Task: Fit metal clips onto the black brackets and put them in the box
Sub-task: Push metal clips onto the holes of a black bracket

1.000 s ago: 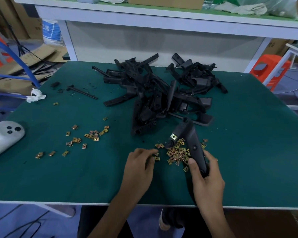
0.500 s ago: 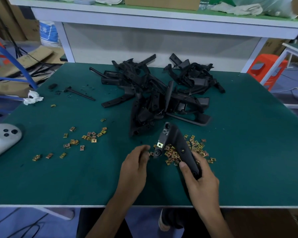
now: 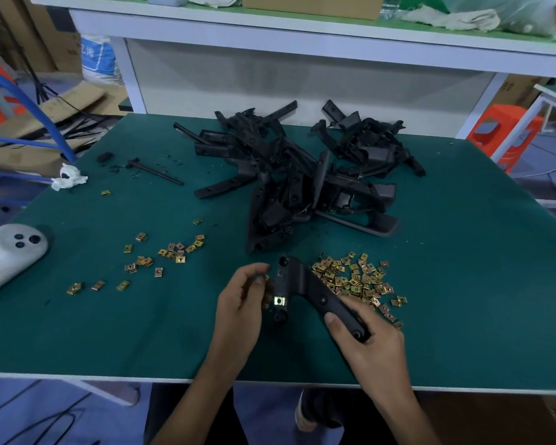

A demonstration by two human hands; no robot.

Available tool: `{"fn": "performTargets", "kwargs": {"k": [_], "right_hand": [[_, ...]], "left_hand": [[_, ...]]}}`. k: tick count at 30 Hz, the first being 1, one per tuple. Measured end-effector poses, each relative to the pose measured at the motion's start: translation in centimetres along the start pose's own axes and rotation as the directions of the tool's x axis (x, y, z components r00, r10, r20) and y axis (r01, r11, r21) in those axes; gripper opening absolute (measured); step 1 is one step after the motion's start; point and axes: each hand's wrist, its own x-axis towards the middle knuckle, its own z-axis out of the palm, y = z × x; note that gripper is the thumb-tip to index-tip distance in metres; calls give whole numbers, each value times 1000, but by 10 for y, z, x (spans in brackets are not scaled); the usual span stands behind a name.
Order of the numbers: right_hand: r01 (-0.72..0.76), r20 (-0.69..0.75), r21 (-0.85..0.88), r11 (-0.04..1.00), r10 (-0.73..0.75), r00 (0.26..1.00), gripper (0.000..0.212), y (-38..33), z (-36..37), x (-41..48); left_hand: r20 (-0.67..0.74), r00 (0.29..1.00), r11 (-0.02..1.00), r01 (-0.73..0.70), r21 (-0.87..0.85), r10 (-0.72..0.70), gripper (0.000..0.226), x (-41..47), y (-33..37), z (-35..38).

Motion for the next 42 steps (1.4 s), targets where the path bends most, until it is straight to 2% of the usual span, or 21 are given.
{"fn": "performTargets", "kwargs": {"k": [8, 16, 23, 30, 36, 42], "right_hand": [[-1, 10, -22, 1000, 1, 1000, 29, 0, 0, 0], [-9, 28, -55, 998, 11, 1000, 32, 0, 0, 0], [11, 52, -135, 991, -4, 999, 34, -7, -1, 1], [-69, 136, -98, 993, 82, 987, 35, -10, -7, 9], [-101, 273, -96, 990, 123, 954, 35, -11, -20, 20], [-43, 302, -237, 971, 116, 946, 33, -18, -20, 19]], "left_hand": [[-3, 999, 999, 37, -36, -37, 23, 3, -3, -3], [20, 997, 980, 72, -188, -70, 20, 4, 0, -2], [61, 996, 973, 75, -218, -63, 17, 3, 2, -4], [86, 994, 966, 89, -244, -70, 24, 4, 4, -7], [128, 989, 980, 95, -176, -73, 28, 4, 4, -8], [209, 975, 996, 79, -30, -71, 33, 4, 6, -9]]}}
